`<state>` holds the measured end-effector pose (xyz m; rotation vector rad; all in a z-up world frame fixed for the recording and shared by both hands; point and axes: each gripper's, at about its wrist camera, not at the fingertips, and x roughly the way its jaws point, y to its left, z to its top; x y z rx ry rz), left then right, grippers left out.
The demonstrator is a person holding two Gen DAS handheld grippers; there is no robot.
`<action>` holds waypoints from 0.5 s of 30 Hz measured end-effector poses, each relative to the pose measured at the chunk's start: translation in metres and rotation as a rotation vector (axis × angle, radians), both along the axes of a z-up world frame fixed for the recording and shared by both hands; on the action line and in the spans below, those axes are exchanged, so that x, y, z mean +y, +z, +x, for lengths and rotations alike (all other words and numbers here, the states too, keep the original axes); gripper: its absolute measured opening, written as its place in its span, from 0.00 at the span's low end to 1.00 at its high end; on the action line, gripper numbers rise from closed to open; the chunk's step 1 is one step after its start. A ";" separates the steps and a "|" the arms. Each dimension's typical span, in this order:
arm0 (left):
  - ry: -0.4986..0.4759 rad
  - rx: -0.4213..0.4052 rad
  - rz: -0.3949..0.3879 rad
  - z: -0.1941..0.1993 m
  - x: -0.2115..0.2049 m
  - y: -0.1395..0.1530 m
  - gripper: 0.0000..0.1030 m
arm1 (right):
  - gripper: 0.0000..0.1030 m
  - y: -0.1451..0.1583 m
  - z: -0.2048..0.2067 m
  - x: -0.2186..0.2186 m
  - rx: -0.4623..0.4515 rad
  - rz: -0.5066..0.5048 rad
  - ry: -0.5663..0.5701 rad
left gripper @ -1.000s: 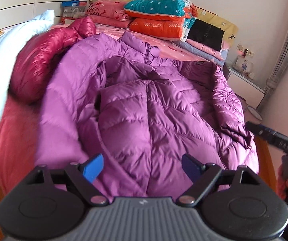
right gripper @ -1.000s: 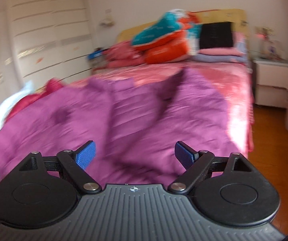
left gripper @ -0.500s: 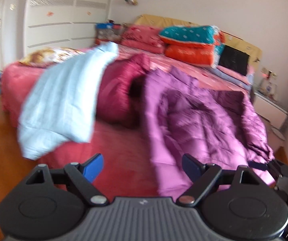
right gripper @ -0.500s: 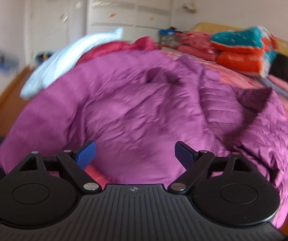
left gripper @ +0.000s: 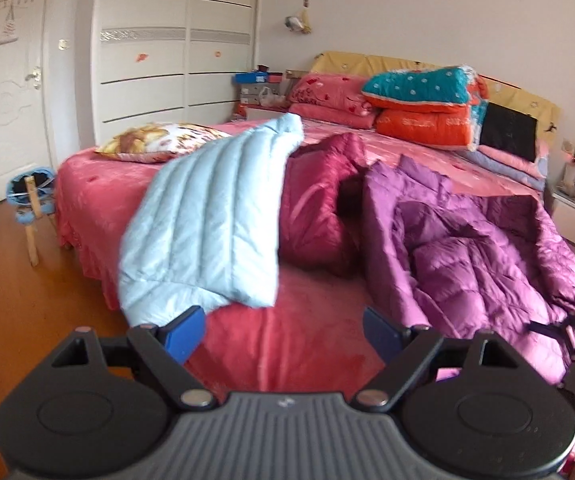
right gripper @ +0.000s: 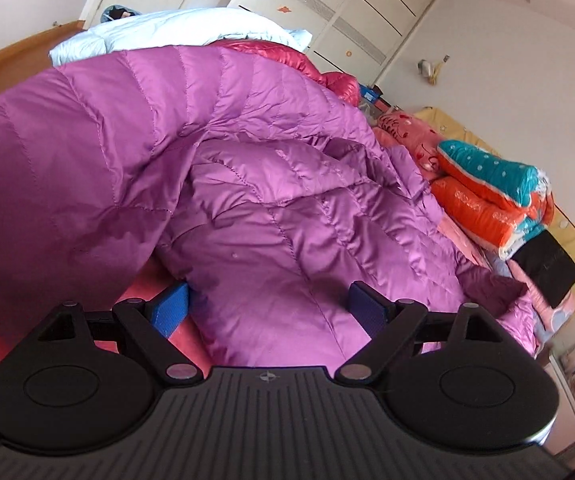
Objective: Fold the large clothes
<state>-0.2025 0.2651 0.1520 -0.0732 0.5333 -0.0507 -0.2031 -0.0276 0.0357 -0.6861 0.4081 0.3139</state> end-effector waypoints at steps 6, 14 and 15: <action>-0.051 0.027 -0.079 0.001 -0.015 -0.011 0.84 | 0.97 -0.010 0.004 0.015 -0.018 -0.013 0.055; -0.146 0.034 -0.121 0.007 -0.047 -0.011 0.85 | 0.36 0.011 0.025 -0.004 0.100 0.198 -0.051; -0.159 0.031 -0.132 0.009 -0.052 -0.009 0.85 | 0.34 0.019 0.028 -0.011 0.128 0.272 -0.072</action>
